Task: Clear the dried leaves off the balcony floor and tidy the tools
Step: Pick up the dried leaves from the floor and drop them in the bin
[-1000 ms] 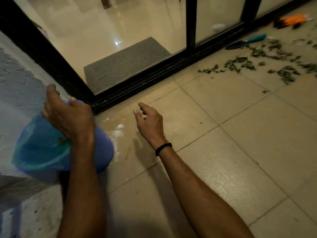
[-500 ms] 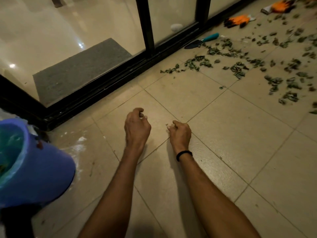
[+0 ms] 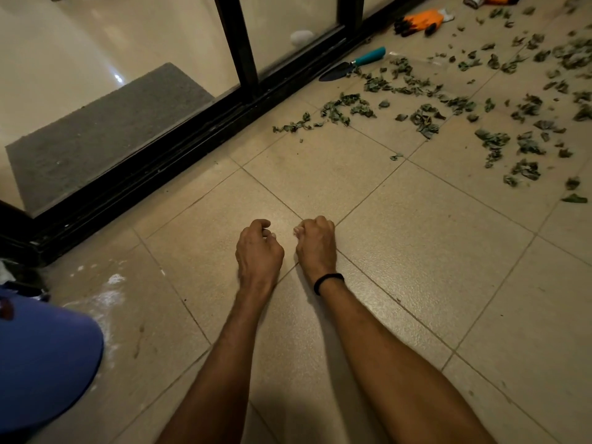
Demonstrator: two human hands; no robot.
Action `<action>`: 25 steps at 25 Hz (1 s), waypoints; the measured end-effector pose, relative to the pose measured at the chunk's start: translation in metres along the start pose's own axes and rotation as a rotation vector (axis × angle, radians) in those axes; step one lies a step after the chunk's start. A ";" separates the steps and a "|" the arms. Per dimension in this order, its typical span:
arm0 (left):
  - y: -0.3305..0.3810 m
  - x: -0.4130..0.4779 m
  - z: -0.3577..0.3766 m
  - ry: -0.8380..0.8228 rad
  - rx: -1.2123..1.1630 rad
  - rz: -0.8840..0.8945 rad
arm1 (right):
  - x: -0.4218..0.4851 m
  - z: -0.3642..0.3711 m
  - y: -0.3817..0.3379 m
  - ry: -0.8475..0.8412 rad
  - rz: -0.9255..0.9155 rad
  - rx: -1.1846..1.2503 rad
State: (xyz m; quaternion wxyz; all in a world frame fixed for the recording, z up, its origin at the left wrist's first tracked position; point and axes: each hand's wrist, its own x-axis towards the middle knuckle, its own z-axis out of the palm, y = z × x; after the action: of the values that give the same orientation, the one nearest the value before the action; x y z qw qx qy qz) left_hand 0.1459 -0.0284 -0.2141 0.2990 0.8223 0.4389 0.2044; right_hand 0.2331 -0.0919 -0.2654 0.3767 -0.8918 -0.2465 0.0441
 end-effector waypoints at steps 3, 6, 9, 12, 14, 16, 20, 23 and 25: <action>0.006 0.001 0.012 -0.018 -0.020 0.031 | 0.002 -0.028 0.022 0.071 0.162 0.212; 0.012 -0.002 0.020 -0.017 -0.055 0.041 | -0.007 -0.059 0.040 0.141 0.295 0.333; 0.018 -0.007 0.016 0.013 -0.093 0.046 | -0.012 -0.074 0.031 0.151 0.350 0.411; 0.025 -0.004 -0.016 0.139 -0.141 0.047 | -0.015 -0.071 -0.007 0.089 0.309 0.513; 0.027 0.003 -0.056 0.249 -0.153 0.031 | -0.019 -0.064 -0.047 0.026 0.253 0.571; 0.025 0.010 -0.107 0.373 -0.158 0.011 | -0.027 -0.058 -0.097 -0.045 0.184 0.634; 0.004 0.004 -0.234 0.664 -0.131 -0.050 | -0.061 -0.044 -0.212 -0.220 -0.034 0.744; -0.027 -0.018 -0.333 0.902 -0.021 -0.212 | -0.100 -0.034 -0.300 -0.282 -0.311 0.735; -0.055 -0.034 -0.383 0.929 0.080 -0.373 | -0.125 -0.016 -0.352 -0.365 -0.505 0.642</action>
State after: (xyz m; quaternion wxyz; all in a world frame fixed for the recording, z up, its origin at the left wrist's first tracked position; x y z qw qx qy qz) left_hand -0.1349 0.0867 0.0290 0.0717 0.5629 0.6728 0.4747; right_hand -0.0154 0.0480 -0.0232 0.5838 -0.6192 -0.4929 0.1815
